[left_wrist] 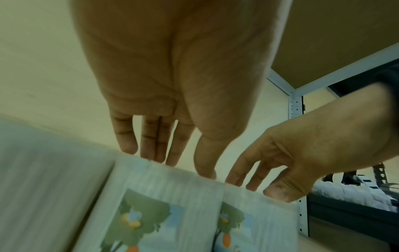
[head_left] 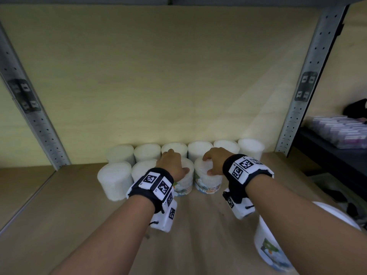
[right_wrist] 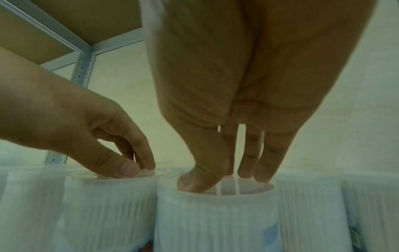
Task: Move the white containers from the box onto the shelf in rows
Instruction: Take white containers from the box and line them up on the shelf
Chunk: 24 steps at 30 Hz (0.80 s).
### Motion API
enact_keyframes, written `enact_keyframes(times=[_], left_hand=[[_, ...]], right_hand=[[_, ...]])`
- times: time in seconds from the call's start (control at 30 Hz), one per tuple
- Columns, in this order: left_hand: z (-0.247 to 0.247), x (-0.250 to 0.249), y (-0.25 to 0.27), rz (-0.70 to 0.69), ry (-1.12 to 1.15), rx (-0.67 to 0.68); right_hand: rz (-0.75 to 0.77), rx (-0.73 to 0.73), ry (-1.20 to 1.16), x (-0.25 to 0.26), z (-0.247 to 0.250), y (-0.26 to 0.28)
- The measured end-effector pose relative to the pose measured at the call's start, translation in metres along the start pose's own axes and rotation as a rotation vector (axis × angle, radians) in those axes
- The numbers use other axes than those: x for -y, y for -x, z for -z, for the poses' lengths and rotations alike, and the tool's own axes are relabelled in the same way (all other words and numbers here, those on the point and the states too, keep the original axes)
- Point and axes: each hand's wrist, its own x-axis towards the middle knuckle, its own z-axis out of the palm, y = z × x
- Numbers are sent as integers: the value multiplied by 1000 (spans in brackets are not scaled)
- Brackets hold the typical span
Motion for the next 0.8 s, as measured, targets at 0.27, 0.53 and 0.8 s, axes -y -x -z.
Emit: enact_keyframes(times=[0.27, 0.53, 0.8], left_hand=[[6, 1, 3, -59, 31, 47], [9, 2, 8, -63, 139, 14], [5, 4, 10, -53, 114, 42]], right_hand=[[-5, 1, 2, 0, -1, 0], [-6, 7, -1, 0, 0, 0], [-3, 3, 0, -1, 0, 0]])
